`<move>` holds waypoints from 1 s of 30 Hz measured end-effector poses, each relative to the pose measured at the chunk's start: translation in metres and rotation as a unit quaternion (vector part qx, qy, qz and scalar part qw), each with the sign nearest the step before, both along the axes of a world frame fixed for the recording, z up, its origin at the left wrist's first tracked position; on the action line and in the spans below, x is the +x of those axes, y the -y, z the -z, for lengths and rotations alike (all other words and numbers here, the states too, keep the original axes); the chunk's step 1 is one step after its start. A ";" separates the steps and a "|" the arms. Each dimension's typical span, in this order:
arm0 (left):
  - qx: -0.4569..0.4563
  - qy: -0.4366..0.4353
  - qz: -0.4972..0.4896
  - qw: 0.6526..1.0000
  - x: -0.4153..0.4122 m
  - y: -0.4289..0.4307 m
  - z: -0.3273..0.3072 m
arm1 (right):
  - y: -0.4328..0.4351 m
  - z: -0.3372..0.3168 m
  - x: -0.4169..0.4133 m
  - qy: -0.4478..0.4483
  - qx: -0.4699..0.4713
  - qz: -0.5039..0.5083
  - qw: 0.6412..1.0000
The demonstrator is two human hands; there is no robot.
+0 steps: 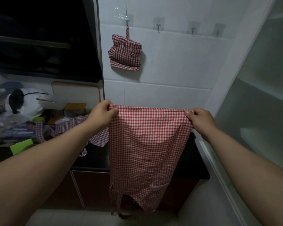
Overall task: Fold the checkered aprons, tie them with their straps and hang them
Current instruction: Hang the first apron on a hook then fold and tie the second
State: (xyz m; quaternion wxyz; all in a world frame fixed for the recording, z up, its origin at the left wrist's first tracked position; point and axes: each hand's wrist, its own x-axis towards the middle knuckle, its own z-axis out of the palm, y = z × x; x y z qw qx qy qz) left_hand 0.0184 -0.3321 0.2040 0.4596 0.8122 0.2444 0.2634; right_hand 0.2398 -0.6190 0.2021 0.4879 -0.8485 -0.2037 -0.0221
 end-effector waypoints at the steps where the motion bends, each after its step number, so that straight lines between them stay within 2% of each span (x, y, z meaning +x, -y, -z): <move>1: -0.010 0.007 -0.011 1.000 0.002 0.001 0.001 | -0.003 0.002 -0.002 0.004 0.008 0.017 1.000; 6: -0.027 0.012 -0.027 0.999 0.008 0.003 0.005 | -0.009 0.003 -0.005 0.037 -0.019 0.067 0.997; 13: -0.022 0.009 -0.057 0.998 0.010 0.006 0.014 | -0.013 0.011 -0.013 0.059 -0.041 0.082 0.994; 20: -0.038 0.035 -0.064 0.997 0.026 0.032 0.010 | -0.041 0.007 -0.044 0.085 -0.032 0.127 0.988; 27: -0.084 0.056 -0.046 0.994 0.042 0.057 -0.001 | -0.061 0.001 -0.063 0.091 -0.026 0.071 0.993; 30: -0.121 0.055 -0.036 0.991 0.047 0.065 0.000 | -0.069 0.000 -0.067 0.062 0.002 0.042 0.997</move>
